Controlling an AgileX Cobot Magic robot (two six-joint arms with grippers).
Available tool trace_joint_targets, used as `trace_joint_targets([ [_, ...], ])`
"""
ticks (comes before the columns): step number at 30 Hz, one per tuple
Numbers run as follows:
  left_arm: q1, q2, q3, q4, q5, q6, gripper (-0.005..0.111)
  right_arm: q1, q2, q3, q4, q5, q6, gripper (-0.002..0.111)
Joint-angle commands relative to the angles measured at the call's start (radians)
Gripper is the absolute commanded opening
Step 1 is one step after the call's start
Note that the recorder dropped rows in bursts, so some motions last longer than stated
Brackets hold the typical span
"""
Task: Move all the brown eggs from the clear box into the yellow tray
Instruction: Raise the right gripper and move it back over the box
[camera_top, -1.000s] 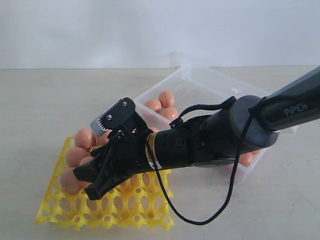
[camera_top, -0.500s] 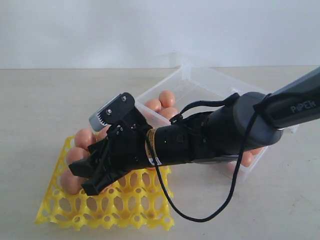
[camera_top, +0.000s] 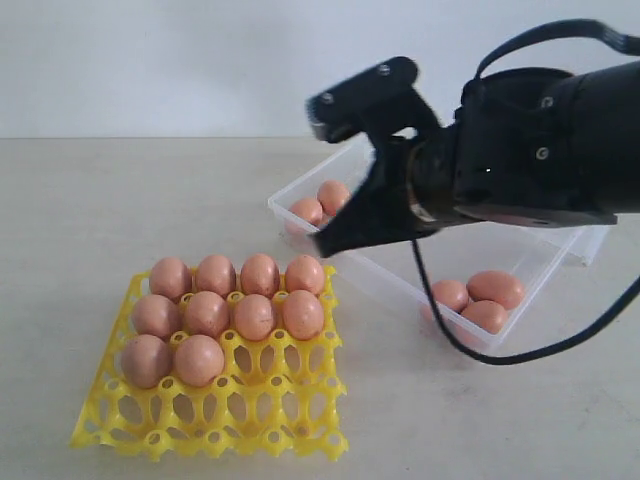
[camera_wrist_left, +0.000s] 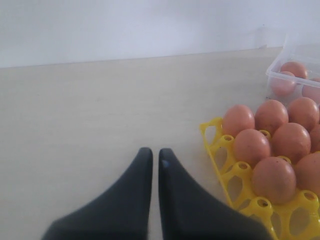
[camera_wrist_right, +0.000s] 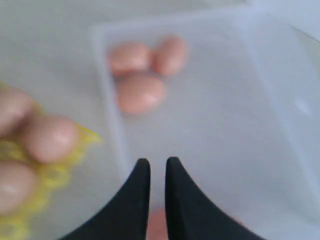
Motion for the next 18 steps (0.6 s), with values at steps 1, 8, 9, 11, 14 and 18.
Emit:
trace_joint_targets([
  [1, -0.004, -0.003, 0.004, 0.001, -0.004, 0.001, 0.004, -0.001, -0.03, -0.001, 0.005, 0.573, -0.115, 0.004],
  [8, -0.004, -0.003, 0.004, 0.001, -0.004, 0.001, 0.004, -0.007, -0.054, 0.001, -0.07, 0.719, -0.224, 0.004],
  [9, -0.004, -0.003, 0.004, 0.001, -0.004, 0.001, 0.004, -0.007, -0.057, 0.001, -0.084, 0.719, -0.222, 0.004],
  [11, -0.004, -0.003, 0.004, 0.001, -0.004, 0.001, 0.004, -0.007, -0.057, 0.001, -0.091, 0.719, -0.194, 0.004],
  [14, -0.004, -0.003, 0.004, 0.001, -0.004, 0.001, 0.004, -0.007, -0.053, 0.001, -0.111, 0.719, -0.143, 0.004],
  [18, -0.004, -0.003, 0.004, 0.001, -0.004, 0.001, 0.004, -0.007, -0.053, 0.001, -0.231, 0.719, -0.06, 0.004],
])
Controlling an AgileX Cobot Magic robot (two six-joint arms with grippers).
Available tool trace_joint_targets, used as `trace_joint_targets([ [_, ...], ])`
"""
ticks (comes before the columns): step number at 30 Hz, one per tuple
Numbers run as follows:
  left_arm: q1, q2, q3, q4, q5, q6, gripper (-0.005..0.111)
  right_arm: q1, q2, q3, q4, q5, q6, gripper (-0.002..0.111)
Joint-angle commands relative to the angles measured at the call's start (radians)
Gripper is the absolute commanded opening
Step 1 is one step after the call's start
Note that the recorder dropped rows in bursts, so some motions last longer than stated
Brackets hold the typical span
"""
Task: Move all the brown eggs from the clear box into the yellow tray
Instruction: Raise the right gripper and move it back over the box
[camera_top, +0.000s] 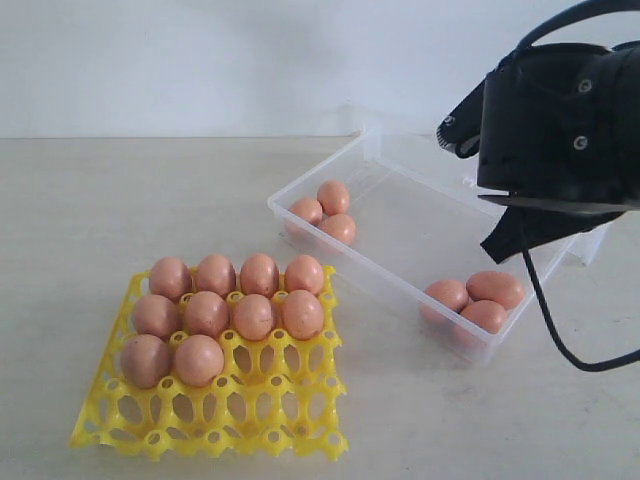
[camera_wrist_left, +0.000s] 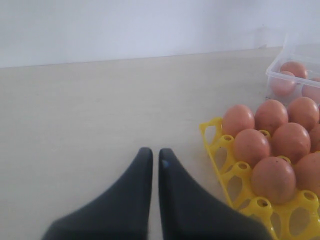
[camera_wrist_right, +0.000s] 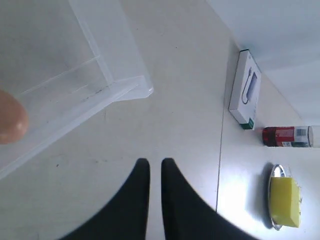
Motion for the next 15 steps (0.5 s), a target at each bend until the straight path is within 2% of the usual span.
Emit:
trace_joint_targets([
  [1, -0.004, -0.003, 0.004, 0.001, -0.004, 0.001, 0.004, -0.007, -0.005, -0.001, -0.17, 0.008, 0.11, 0.004],
  [6, -0.004, -0.003, 0.004, 0.001, -0.004, 0.001, 0.004, -0.05, -0.005, -0.001, -0.509, 0.008, 0.371, 0.004],
  [9, -0.004, -0.003, 0.004, 0.001, -0.004, 0.001, 0.004, -0.11, -0.005, -0.001, -0.62, 0.008, 0.561, 0.004],
  [12, -0.004, -0.003, 0.004, 0.001, -0.004, 0.001, 0.004, -0.188, -0.005, -0.001, -0.622, 0.008, 0.794, 0.004],
  [15, -0.004, -0.003, 0.004, 0.001, -0.004, 0.001, 0.004, -0.28, -0.005, -0.001, -0.488, 0.008, 0.888, 0.004],
])
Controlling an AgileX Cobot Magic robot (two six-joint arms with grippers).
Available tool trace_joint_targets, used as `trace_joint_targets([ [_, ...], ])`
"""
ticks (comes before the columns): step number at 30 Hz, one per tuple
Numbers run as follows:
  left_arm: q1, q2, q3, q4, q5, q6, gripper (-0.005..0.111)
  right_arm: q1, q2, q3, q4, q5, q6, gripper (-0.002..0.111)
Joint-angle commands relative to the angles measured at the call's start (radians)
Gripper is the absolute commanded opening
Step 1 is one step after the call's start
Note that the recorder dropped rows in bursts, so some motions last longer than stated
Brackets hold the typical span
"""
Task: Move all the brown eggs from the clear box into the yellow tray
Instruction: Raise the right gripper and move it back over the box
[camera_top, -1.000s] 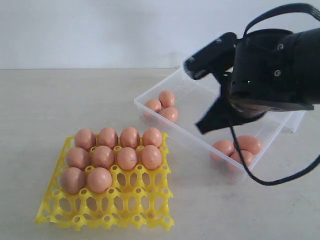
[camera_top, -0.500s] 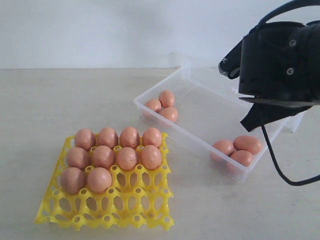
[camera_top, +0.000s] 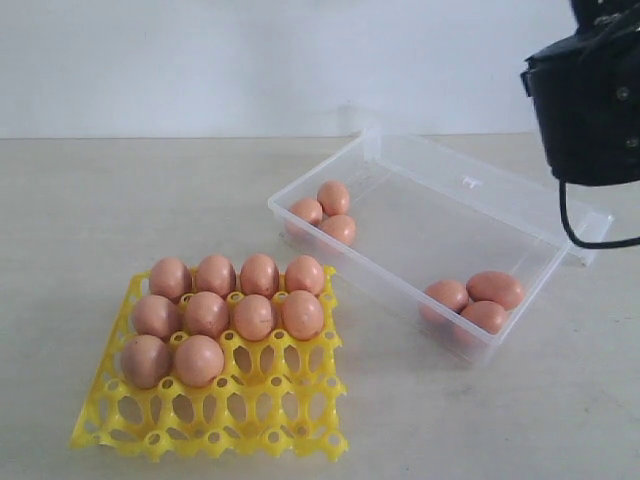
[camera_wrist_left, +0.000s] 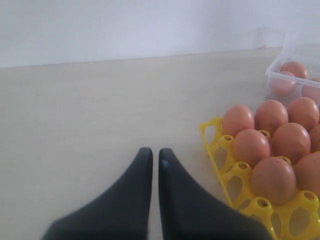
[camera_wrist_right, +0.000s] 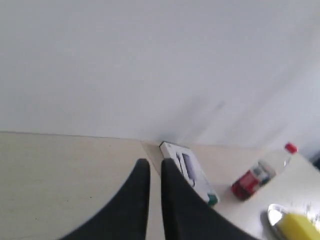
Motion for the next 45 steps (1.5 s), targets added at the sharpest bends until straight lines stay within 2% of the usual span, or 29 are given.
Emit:
trace_joint_targets([
  [1, -0.004, -0.003, 0.004, 0.001, -0.004, 0.001, 0.004, -0.136, -0.005, -0.001, 0.148, 0.01, 0.191, 0.004],
  [2, -0.004, -0.003, 0.004, 0.001, -0.004, 0.001, 0.004, -0.179, -0.005, -0.001, 0.199, -0.007, 0.203, 0.004],
  [5, -0.004, -0.003, 0.004, 0.001, -0.004, 0.001, 0.004, -0.314, -0.005, -0.001, 0.333, -0.335, 0.11, 0.004],
  [8, -0.004, -0.003, 0.004, 0.001, -0.004, 0.001, 0.004, -0.448, -0.005, -0.001, 0.529, -0.775, -0.207, 0.004],
  [10, -0.004, -0.003, 0.004, 0.001, -0.004, 0.001, 0.004, -0.475, -0.005, -0.001, 0.773, -0.957, -0.486, 0.004],
  [12, -0.004, -0.003, 0.004, 0.001, -0.004, 0.001, 0.004, -0.46, -0.005, -0.001, 0.977, -0.998, -0.768, 0.004],
  [16, -0.004, -0.003, 0.004, 0.001, -0.004, 0.001, 0.004, -0.371, -0.005, -0.001, 1.199, -0.936, -1.138, 0.004],
  [20, -0.004, -0.003, 0.004, 0.001, -0.004, 0.001, 0.004, -0.238, -0.005, -0.001, 1.331, -0.762, -1.474, 0.004],
  [23, -0.004, -0.003, 0.004, 0.001, -0.004, 0.001, 0.004, -0.155, -0.005, -0.001, 1.319, -0.71, -1.686, 0.004],
  [27, -0.004, -0.003, 0.004, 0.001, -0.004, 0.001, 0.004, -0.113, -0.005, -0.001, 1.243, -0.82, -1.751, 0.004],
  [33, -0.004, -0.003, 0.004, 0.001, -0.004, 0.001, 0.004, -0.113, -0.005, -0.001, 1.233, -0.971, -1.751, 0.004],
  [38, -0.004, -0.003, 0.004, 0.001, -0.004, 0.001, 0.004, -0.139, 0.025, -0.005, 1.233, -0.961, -1.614, 0.004],
  [42, -0.004, -0.003, 0.004, 0.001, -0.004, 0.001, 0.004, -0.196, 0.133, -0.114, 1.233, -0.848, -1.571, 0.004],
  [45, -0.004, -0.003, 0.004, 0.001, -0.004, 0.001, 0.004, -0.261, 0.241, -0.305, 1.236, -0.565, -1.462, 0.004],
])
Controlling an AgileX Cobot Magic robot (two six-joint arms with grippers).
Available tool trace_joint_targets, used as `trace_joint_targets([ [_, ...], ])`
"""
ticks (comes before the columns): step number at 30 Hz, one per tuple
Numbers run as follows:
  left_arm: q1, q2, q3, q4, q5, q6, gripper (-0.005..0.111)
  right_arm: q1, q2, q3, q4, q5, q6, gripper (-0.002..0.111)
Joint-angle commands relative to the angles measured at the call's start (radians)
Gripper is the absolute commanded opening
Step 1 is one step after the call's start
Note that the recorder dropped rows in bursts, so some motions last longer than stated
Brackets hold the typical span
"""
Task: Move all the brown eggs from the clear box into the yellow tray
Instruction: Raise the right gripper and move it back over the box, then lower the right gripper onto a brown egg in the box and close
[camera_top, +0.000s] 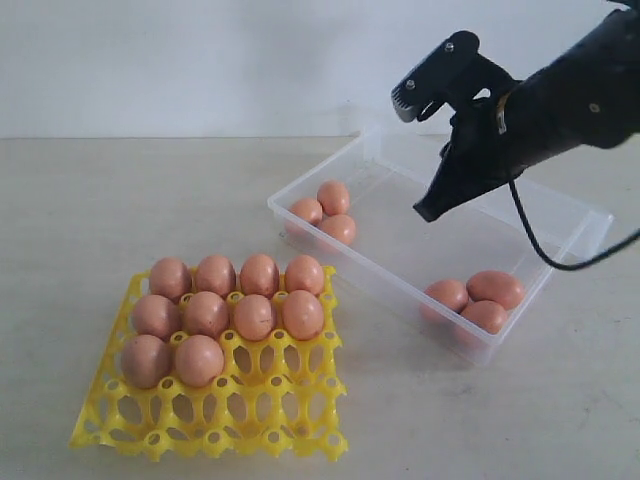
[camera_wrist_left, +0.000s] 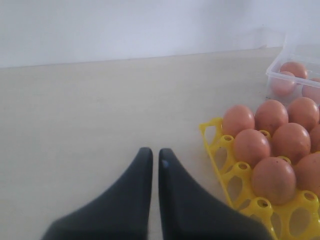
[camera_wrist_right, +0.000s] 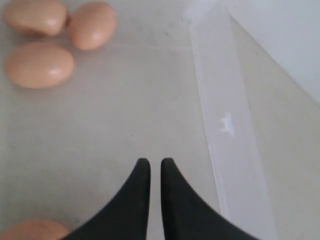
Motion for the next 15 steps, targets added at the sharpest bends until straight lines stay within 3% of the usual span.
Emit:
trace_joint_targets([
  [1, -0.004, -0.003, 0.004, 0.001, -0.004, 0.001, 0.004, -0.094, 0.144, -0.264, 0.006, 0.385, 0.137, 0.004],
  [2, -0.004, -0.003, 0.004, 0.001, -0.004, 0.001, 0.004, -0.13, 0.209, -0.427, 0.057, 0.609, 0.106, 0.004],
  [3, -0.004, -0.003, 0.004, 0.001, -0.004, 0.001, 0.004, -0.141, 0.233, -0.5, 0.11, 0.7, 0.074, 0.004],
  [4, -0.004, -0.003, 0.004, 0.001, -0.004, 0.001, 0.004, -0.158, 0.267, -0.626, 0.284, 0.859, -0.043, 0.004],
  [5, -0.004, -0.003, 0.004, 0.001, -0.004, 0.001, 0.004, -0.16, 0.276, -0.667, 0.368, 0.859, -0.095, 0.004],
  [6, -0.004, -0.003, 0.004, 0.001, -0.004, 0.001, 0.004, -0.164, 0.282, -0.711, 0.583, 0.859, -0.189, 0.004],
  [7, -0.004, -0.003, 0.004, 0.001, -0.004, 0.001, 0.004, -0.159, 0.278, -0.713, 0.644, 0.859, -0.249, 0.004],
  [8, -0.004, -0.003, 0.004, 0.001, -0.004, 0.001, 0.004, -0.128, 0.273, -0.709, 0.658, 0.859, -0.359, 0.004],
  [11, -0.004, -0.003, 0.004, 0.001, -0.004, 0.001, 0.004, -0.056, 0.273, -0.676, 0.455, 0.859, -0.423, 0.004],
  [13, -0.004, -0.003, 0.004, 0.001, -0.004, 0.001, 0.004, -0.048, 0.284, -0.628, 0.446, 0.859, -0.505, 0.007],
  [15, -0.004, -0.003, 0.004, 0.001, -0.004, 0.001, 0.004, -0.048, 0.308, -0.565, 0.431, 0.859, -0.549, 0.028],
])
